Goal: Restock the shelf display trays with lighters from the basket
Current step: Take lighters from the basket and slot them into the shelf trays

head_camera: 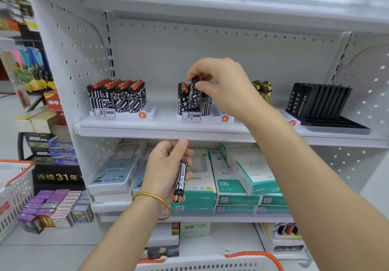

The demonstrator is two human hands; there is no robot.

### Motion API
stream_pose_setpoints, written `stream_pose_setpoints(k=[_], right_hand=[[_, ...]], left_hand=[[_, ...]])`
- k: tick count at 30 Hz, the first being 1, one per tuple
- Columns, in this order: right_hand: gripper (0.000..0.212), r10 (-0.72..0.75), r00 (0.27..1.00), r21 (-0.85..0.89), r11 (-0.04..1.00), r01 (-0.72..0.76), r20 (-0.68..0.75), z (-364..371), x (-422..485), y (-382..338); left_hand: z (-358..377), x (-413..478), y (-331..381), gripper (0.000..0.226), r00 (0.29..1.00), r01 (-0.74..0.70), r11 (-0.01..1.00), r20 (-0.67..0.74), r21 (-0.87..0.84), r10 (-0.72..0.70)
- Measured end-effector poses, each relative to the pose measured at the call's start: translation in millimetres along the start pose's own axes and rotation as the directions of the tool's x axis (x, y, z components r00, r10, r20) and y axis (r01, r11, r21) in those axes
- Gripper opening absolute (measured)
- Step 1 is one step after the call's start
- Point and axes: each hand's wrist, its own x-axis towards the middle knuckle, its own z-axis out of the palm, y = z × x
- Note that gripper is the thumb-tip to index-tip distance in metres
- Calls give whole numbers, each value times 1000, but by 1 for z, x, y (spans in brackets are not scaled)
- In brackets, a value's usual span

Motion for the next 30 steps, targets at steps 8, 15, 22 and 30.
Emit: stream_pose_setpoints(k=[8,15,22,30], right_hand=[[23,13,998,-196,981,0,69,5,4,7],[24,5,981,-207,978,35,193,-2,15,7],[24,7,958,-186,981,49,287,-11,22,3],[19,12,991,-155,988,9,131,3,13,11]], left_hand=[[-2,1,-1,11,1000,-12,1000,14,15,12],[-2,1,-2,9,1000,-7,999,17,41,7],[-2,0,-2,6,1000,-9,999,23,36,9],[-2,1,-3,7,1000,-9,999,25,40,8]])
